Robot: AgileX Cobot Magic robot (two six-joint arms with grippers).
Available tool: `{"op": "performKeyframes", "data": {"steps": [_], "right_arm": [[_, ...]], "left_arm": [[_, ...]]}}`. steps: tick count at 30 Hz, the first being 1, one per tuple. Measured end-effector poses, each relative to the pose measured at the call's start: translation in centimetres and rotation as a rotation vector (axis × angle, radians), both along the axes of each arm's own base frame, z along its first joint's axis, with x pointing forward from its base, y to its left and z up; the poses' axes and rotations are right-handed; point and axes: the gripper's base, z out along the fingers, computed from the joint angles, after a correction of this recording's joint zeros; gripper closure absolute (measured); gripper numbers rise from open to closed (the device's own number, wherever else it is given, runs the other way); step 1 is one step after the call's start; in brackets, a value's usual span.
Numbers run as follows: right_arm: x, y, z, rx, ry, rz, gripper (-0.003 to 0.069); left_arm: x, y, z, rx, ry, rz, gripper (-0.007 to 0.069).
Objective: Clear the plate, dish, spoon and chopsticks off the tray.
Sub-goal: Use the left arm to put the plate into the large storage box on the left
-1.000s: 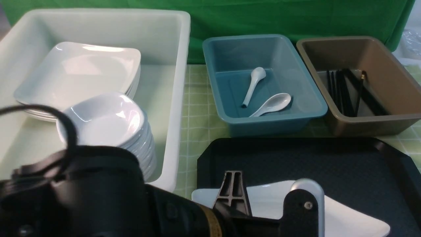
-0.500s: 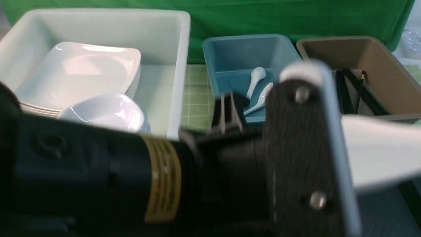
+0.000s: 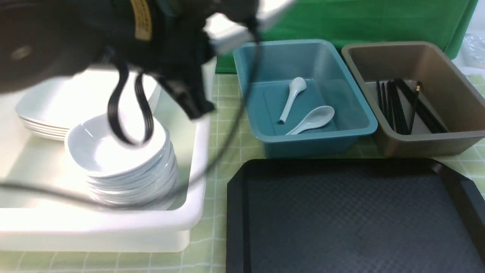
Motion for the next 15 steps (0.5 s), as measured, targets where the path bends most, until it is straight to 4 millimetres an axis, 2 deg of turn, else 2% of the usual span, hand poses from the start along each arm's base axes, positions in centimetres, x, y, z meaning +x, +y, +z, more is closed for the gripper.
{"op": "performKeyframes", "data": {"steps": [1, 3, 4, 5, 7, 11, 15], "right_arm": [[0.0, 0.1, 0.0, -0.003, 0.003, 0.009, 0.0636], [-0.1, 0.1, -0.1, -0.010, 0.005, 0.015, 0.0636], [-0.1, 0.1, -0.1, -0.013, 0.012, 0.022, 0.0636], [-0.1, 0.1, -0.1, -0.013, 0.013, 0.022, 0.0636], [-0.2, 0.1, -0.3, -0.026, 0.026, 0.026, 0.0636], [-0.2, 0.1, -0.5, -0.044, 0.039, 0.031, 0.0634], [-0.1, 0.3, -1.0, -0.046, 0.066, 0.043, 0.0632]], "left_arm": [[1.8, 1.3, -1.0, 0.025, 0.023, 0.066, 0.0592], [2.9, 2.2, -1.7, 0.046, 0.041, 0.108, 0.0592], [4.6, 3.5, -3.0, 0.079, 0.071, 0.168, 0.0592], [4.8, 3.7, -3.1, 0.084, 0.073, 0.174, 0.0592], [6.9, 5.4, -5.2, 0.147, 0.117, 0.241, 0.0592], [9.0, 7.0, -7.8, 0.228, 0.173, 0.280, 0.0592], [10.3, 7.7, -10.0, 0.244, 0.234, 0.322, 0.0592]]}}
